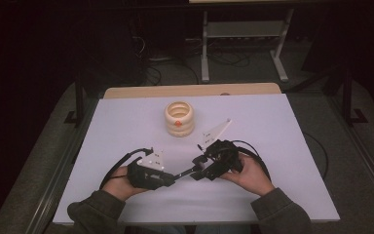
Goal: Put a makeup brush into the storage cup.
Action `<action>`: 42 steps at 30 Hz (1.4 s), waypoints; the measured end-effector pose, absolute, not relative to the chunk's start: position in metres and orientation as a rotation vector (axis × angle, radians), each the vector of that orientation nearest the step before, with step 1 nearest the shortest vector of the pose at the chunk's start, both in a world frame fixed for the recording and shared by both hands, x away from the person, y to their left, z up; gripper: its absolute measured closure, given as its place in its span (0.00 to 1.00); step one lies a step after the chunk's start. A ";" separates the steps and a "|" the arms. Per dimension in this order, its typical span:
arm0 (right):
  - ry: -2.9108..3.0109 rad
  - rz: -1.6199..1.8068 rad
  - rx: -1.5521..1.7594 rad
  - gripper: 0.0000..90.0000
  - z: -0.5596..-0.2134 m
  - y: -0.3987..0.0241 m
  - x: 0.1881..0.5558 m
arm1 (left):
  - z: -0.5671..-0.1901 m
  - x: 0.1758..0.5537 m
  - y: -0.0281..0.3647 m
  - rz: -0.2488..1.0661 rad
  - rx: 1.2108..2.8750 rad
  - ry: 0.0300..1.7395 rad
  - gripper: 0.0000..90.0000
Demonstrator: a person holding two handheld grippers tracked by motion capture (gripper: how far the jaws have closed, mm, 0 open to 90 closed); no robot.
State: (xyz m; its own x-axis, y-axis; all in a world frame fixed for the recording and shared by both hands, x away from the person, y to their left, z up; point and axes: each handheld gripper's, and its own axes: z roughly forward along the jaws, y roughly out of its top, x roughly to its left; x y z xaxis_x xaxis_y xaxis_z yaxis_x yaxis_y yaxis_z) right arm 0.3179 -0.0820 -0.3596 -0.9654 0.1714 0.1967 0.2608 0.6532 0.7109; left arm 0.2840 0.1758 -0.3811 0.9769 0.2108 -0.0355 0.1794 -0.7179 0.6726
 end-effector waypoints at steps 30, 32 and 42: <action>-2.544 -1.349 -0.526 0.83 -0.365 -0.069 0.329 | -0.387 0.288 0.170 0.097 2.280 0.362 0.79; -2.573 -1.333 -0.520 0.83 -0.364 -0.068 0.329 | -0.389 0.287 0.173 0.111 2.290 0.363 0.77; -2.648 -1.258 -0.533 0.83 -0.359 -0.070 0.334 | -0.392 0.280 0.186 0.143 2.279 0.410 0.71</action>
